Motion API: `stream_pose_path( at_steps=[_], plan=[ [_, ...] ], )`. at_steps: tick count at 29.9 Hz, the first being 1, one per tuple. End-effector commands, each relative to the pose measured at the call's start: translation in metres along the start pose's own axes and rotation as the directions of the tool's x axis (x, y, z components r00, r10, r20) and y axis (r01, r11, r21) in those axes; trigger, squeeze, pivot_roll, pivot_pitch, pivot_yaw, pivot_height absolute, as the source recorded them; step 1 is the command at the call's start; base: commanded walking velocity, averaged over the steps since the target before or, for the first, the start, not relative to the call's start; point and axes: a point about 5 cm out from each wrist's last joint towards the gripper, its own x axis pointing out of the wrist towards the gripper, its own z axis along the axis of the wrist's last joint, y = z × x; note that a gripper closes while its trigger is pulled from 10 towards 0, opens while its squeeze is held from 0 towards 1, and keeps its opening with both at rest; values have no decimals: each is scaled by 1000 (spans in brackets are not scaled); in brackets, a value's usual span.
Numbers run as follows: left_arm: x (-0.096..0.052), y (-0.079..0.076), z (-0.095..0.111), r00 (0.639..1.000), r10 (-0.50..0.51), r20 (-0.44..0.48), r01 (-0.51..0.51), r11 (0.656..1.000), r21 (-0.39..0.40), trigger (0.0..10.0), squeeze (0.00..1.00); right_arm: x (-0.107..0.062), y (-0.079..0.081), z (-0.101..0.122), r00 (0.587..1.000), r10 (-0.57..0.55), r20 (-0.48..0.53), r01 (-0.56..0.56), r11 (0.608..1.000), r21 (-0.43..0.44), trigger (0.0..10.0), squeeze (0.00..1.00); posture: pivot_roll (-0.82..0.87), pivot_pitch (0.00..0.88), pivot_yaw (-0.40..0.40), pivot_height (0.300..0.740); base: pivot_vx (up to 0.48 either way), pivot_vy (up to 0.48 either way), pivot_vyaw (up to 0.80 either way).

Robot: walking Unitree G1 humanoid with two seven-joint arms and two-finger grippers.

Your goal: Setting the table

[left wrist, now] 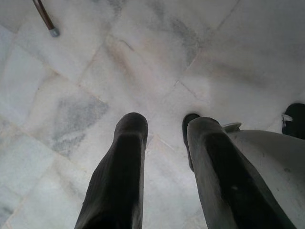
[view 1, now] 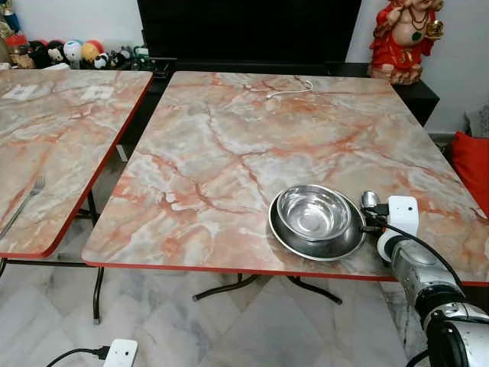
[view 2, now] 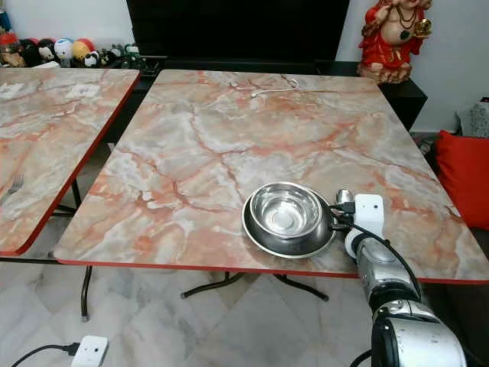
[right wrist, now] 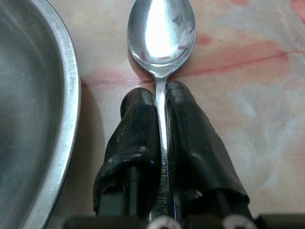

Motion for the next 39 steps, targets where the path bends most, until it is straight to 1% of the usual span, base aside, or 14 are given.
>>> stream_pose_path(
  at_steps=[1, 4, 5, 7, 8, 19, 20, 21, 22, 23, 27, 29, 30, 39],
  plan=[
    [-2, 4, -8, 1000, 9, -24, -9, 1000, 2, 10000, 0, 1, 0, 3, 1000, -6, 8, 6, 1000, 9, 10000, 149, 133, 35, -16, 740, 0, 0, 0],
    [-3, 5, -9, 1000, 9, -25, -9, 1000, 1, 10000, 0, 1, 0, 4, 1000, -6, 12, 6, 1000, 8, 10000, 149, 130, 36, -15, 740, 0, 0, 0],
    [-3, 5, -9, 1000, 8, -27, -8, 1000, 2, 10000, 0, 1, 0, 4, 1000, -6, 14, 6, 1000, 9, 10000, 180, 130, 34, -16, 740, 0, 0, 0],
    [-3, 5, -10, 1000, 9, -28, -9, 1000, 2, 10000, 0, 1, 0, 5, 1000, -7, 15, 7, 1000, 9, 10000, 380, 129, 34, -16, 740, 0, 0, 0],
    [-3, 5, -10, 1000, 9, -29, -9, 1000, 3, 10000, 0, 1, 0, 5, 1000, -8, 16, 7, 1000, 9, 10000, 400, 130, 34, -18, 740, 0, 0, 0],
    [-2, 2, -10, 1000, 8, -30, -8, 1000, 2, 10000, 0, 1, 0, 5, 1000, -10, 17, 9, 1000, 11, 10000, 408, 130, 32, -17, 740, 0, 0, 0],
    [-2, 1, -10, 1000, 7, -29, -7, 1000, 1, 10000, 0, 1, 0, 5, 1000, -9, 17, 9, 1000, 10, 10000, 522, 130, 32, -17, 740, 0, 0, 0],
    [-2, 0, -9, 1000, 6, -29, -6, 1000, 1, 10000, 0, 1, 0, 4, 1000, -8, 17, 8, 1000, 10, 10000, 522, 130, 32, -17, 740, 0, 0, 0],
    [-2, -2, -9, 1000, 5, -29, -5, 1000, 2, 10000, 0, 1, 0, 4, 1000, -8, 16, 8, 1000, 10, 10000, 651, 131, 32, -18, 740, 0, 0, 0],
    [-1, -3, -8, 1000, 3, -28, -3, 1000, 2, 10000, 0, 1, 0, 4, 1000, -9, 16, 9, 1000, 9, 10000, 675, 131, 32, -18, 740, 0, 0, 0],
    [0, -8, -6, 1000, -2, -26, 2, 1000, 4, 10000, 0, 1, 0, 4, 1000, -13, 15, 13, 1000, 6, 10000, 604, 131, 32, -18, 740, 0, 0, 0],
    [0, -8, -7, 1000, -2, -26, 2, 1000, 4, 10000, 0, 1, -1, 4, 1000, -15, 16, 15, 1000, 5, 10000, 51, 131, 32, -18, 740, 0, 0, 0],
    [0, -9, -7, 1000, -3, -26, 3, 1000, 4, 10000, 0, 1, -1, 4, 1000, -17, 17, 17, 1000, 3, 10000, 0, 131, 32, -18, 740, 0, 0, 0],
    [-2, -2, -10, 1000, 3, -27, -3, 1000, 3, 10000, 0, 1, 0, 4, 1000, -17, 18, 17, 1000, 3, 10000, 0, 131, 31, -18, 740, 0, 0, 0]
  ],
)
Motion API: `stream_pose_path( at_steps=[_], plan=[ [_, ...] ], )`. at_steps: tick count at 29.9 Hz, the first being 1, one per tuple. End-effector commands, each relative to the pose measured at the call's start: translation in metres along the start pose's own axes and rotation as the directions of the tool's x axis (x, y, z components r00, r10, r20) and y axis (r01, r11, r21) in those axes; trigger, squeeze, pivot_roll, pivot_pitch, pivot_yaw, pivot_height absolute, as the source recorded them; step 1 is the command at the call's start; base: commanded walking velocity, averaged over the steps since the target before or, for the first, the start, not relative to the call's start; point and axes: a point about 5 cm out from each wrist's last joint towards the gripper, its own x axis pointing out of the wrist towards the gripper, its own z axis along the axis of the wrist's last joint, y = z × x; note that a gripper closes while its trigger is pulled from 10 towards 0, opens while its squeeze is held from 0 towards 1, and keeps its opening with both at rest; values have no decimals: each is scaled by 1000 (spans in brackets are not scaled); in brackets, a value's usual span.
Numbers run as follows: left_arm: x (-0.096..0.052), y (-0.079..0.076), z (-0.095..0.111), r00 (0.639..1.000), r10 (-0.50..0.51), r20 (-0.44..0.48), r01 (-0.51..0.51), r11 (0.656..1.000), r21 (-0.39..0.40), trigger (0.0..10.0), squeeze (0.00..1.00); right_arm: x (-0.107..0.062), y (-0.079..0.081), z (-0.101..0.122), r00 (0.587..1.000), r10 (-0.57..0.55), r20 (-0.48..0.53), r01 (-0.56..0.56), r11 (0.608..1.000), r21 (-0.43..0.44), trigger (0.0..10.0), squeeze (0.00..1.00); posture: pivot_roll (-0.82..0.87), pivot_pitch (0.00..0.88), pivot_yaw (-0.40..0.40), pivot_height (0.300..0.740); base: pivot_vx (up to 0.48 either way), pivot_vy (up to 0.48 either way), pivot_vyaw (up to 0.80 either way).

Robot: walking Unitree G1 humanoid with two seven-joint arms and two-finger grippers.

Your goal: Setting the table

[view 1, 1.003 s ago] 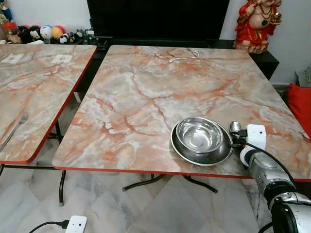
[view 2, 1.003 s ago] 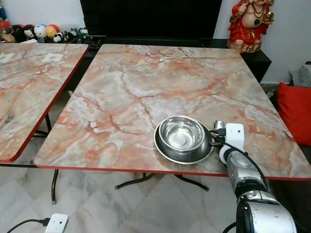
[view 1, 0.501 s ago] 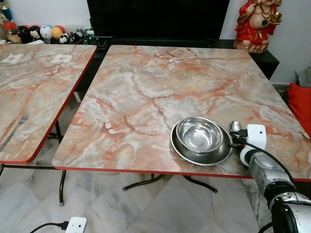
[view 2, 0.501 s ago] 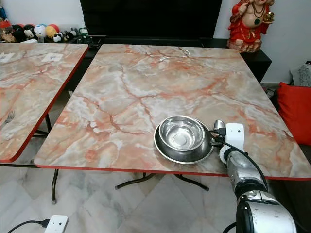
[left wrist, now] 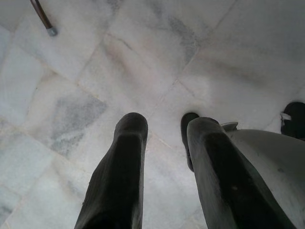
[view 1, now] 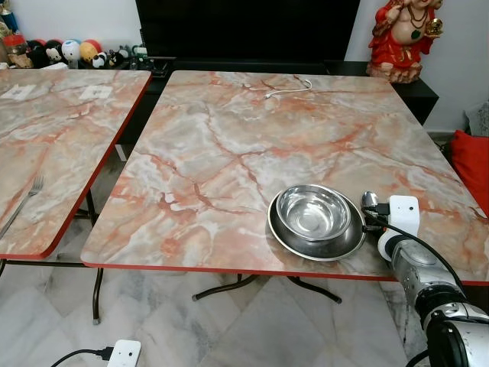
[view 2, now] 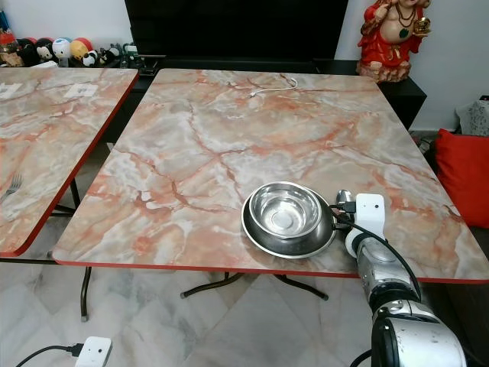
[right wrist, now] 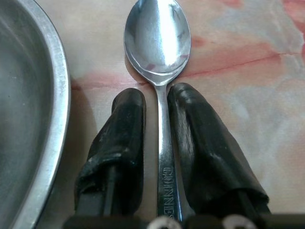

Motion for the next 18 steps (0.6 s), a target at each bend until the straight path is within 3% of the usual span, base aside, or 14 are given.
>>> stream_pose_path(
  at_steps=[1, 18],
  plan=[
    [-2, 4, -8, 1000, 2, -24, -2, 1000, 6, 10000, 0, 1, 1, 3, 1000, -6, 6, 6, 1000, 6, 10000, 0, 131, 31, -18, 740, 0, 0, 0],
    [-2, 5, -6, 1000, 1, -21, -1, 1000, 1, 10000, 0, 1, -3, 17, 995, -36, 97, 34, 999, 22, 10000, 0, 125, 25, -20, 740, 0, 0, 0]
  ],
)
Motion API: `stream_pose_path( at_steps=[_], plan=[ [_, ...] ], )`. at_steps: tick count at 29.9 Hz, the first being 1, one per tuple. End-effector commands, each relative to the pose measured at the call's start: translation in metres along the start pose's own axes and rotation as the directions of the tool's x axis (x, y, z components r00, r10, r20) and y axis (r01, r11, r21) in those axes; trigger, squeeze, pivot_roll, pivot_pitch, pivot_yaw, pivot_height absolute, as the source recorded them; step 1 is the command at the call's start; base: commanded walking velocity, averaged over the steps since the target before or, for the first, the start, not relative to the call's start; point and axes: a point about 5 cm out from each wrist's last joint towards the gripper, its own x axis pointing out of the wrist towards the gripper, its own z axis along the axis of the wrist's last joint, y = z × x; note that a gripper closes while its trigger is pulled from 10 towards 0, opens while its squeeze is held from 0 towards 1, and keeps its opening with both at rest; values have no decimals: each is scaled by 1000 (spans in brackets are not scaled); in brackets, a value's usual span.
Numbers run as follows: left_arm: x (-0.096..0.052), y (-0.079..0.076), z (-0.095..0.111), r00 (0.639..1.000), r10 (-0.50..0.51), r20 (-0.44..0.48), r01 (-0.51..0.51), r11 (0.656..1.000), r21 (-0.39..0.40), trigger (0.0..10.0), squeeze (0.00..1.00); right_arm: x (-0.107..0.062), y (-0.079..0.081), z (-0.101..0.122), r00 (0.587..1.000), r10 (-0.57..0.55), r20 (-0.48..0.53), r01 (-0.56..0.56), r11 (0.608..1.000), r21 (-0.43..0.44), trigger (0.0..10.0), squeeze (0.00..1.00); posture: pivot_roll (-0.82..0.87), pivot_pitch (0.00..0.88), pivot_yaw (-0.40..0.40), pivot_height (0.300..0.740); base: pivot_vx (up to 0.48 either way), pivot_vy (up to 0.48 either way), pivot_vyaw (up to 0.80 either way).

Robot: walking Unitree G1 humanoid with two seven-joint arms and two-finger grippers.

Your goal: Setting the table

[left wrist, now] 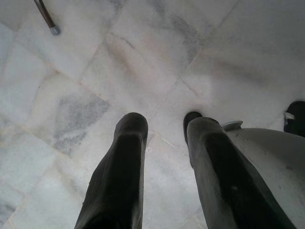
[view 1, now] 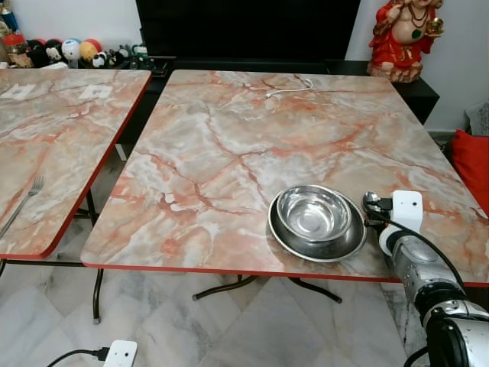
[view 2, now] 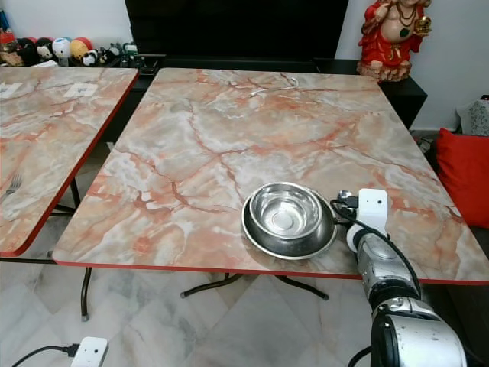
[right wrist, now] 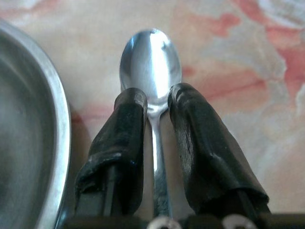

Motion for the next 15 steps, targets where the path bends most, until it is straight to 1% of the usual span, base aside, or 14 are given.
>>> stream_pose_path(
  at_steps=[1, 4, 5, 6, 9, 11, 14, 15],
  plan=[
    [-1, -1, -6, 1000, -2, -21, 2, 1000, -2, 10000, 0, 0, -3, 10, 998, -20, 60, 19, 1000, 21, 10000, 0, 125, 25, -20, 740, 0, 0, 0],
    [-1, 0, -7, 1000, -2, -21, 2, 1000, -3, 10000, 0, 0, -6, 16, 993, -47, 110, 44, 999, 31, 10000, 0, 125, 25, -20, 740, 0, 0, 0],
    [-1, 0, -7, 1000, -1, -21, 1, 1000, -2, 10000, 0, -1, -8, 19, 989, -58, 134, 56, 998, 22, 10000, 0, 125, 25, -20, 740, 0, 0, 0],
    [-1, 0, -7, 1000, -1, -21, 1, 1000, -2, 10000, 0, -1, -8, 19, 989, -58, 134, 56, 998, 22, 10000, 0, 125, 25, -20, 740, 0, 0, 0],
    [-1, 1, -6, 1000, -1, -19, 1, 1000, -3, 10000, 0, -2, -9, 21, 984, -67, 167, 61, 997, 38, 10000, 0, 122, 26, -21, 740, 0, 0, 0],
    [-1, 1, -5, 1000, 0, -18, 0, 1000, -5, 10000, 0, -3, -11, 24, 976, -71, 207, 60, 996, 60, 10000, 0, 122, 26, -21, 740, 0, 0, 0],
    [-1, 1, -4, 1000, 0, -17, 0, 1000, -7, 10000, 0, -7, -12, 36, 941, -86, 327, 63, 995, 82, 10000, 0, 117, 26, -23, 740, 0, 0, 0],
    [-1, 1, -4, 1000, 0, -16, 0, 1000, -9, 10000, 0, -9, -11, 40, 921, -95, 378, 62, 993, 98, 10000, 0, 111, 27, -26, 740, 0, 0, 0]
  ],
)
